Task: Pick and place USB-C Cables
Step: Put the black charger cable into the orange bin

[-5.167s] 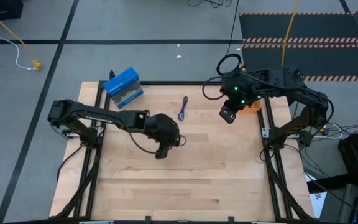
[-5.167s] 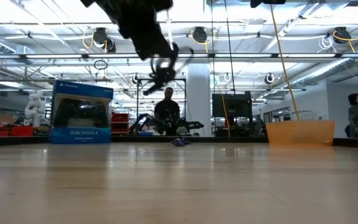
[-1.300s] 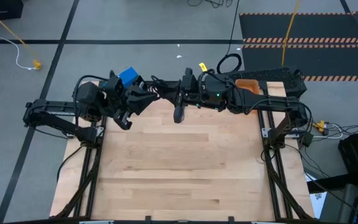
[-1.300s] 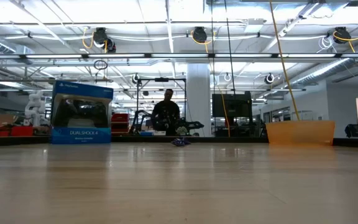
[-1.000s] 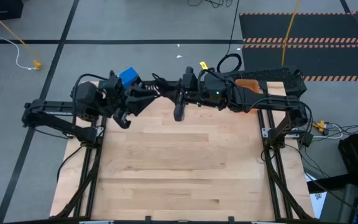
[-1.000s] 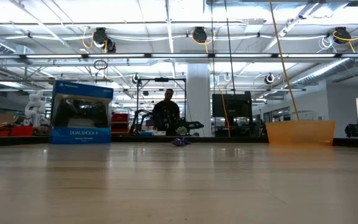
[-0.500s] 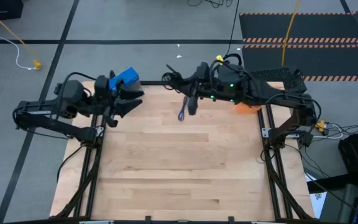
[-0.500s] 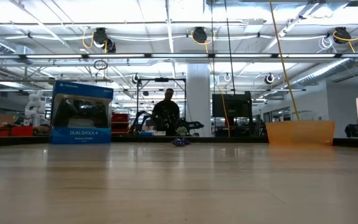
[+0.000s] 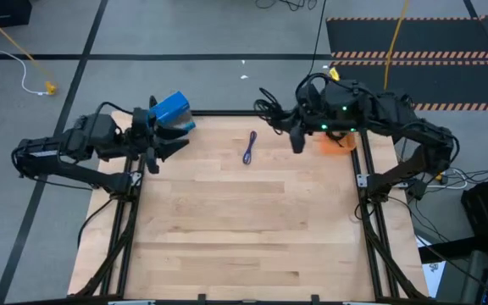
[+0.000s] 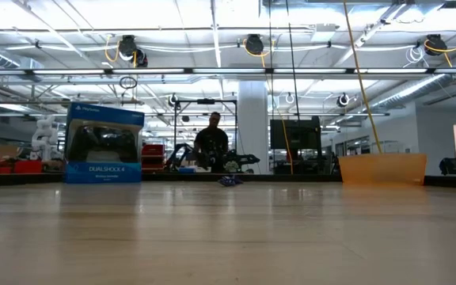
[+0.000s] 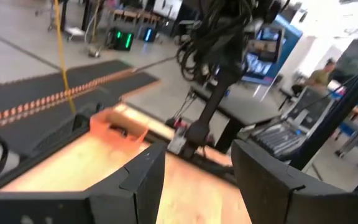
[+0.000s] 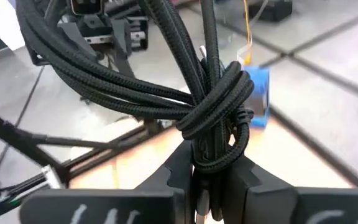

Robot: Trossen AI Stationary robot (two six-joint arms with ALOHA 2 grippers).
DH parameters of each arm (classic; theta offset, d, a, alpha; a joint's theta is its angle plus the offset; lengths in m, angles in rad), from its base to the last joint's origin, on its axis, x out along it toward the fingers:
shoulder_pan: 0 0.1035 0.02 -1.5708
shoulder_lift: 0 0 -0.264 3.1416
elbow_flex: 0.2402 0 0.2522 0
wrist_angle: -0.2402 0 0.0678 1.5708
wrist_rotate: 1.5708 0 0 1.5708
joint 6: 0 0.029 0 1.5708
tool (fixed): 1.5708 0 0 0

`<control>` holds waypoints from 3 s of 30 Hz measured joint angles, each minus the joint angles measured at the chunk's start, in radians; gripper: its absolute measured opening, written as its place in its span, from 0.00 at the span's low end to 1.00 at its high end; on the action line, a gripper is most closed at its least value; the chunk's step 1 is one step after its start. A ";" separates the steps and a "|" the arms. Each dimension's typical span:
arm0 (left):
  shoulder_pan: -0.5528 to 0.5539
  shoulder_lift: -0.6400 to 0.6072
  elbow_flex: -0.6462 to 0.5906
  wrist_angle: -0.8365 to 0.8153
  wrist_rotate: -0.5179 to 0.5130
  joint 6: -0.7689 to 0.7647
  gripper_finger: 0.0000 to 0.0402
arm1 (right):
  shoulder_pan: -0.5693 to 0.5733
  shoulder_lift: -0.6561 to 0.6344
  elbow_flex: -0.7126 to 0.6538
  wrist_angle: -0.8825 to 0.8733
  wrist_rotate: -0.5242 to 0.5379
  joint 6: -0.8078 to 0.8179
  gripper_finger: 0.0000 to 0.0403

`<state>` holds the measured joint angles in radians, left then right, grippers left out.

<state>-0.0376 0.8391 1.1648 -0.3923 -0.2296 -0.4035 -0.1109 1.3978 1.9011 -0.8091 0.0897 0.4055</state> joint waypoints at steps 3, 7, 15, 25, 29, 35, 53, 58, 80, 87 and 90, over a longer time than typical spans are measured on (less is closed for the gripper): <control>0.000 0.009 0.000 -0.052 -0.008 -0.017 0.46 | -0.010 -0.019 0.000 -0.086 -0.034 0.039 0.09; 0.000 0.020 0.000 -0.100 -0.008 -0.025 0.46 | -0.027 -0.026 0.001 -0.189 -0.094 0.076 0.08; 0.000 0.042 0.000 -0.159 -0.008 -0.052 0.46 | -0.041 -0.027 0.001 -0.423 -0.175 0.130 0.08; 0.000 0.083 0.000 -0.234 -0.008 -0.090 0.46 | -0.041 -0.027 0.001 -0.725 -0.215 0.203 0.08; 0.000 0.105 0.000 -0.247 -0.007 -0.099 0.46 | -0.041 -0.028 0.000 -0.759 -0.252 0.229 0.08; 0.000 0.134 0.000 -0.252 0.005 -0.118 0.46 | -0.041 -0.030 0.000 -0.762 -0.290 0.276 0.09; 0.000 0.169 0.000 -0.248 0.022 -0.129 0.46 | -0.109 0.076 -0.002 -0.761 -0.289 0.242 0.09; 0.000 0.169 0.000 -0.248 0.023 -0.149 0.46 | -0.173 0.103 -0.002 -0.762 -0.302 0.156 0.08; 0.000 0.169 0.000 -0.247 0.041 -0.161 0.46 | -0.549 0.075 -0.158 -0.764 -0.303 -0.107 0.08; 0.000 0.169 0.000 -0.247 0.041 -0.164 0.46 | -0.665 0.052 -0.262 -0.762 -0.299 -0.111 0.08; 0.003 0.169 0.000 -0.247 0.041 -0.164 0.46 | -0.720 0.047 -0.287 -0.762 -0.296 -0.129 0.08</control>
<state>-0.0343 1.0077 1.1645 -0.6395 -0.1889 -0.5671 -0.8309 1.4448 1.6144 -1.5715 -0.2066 0.2769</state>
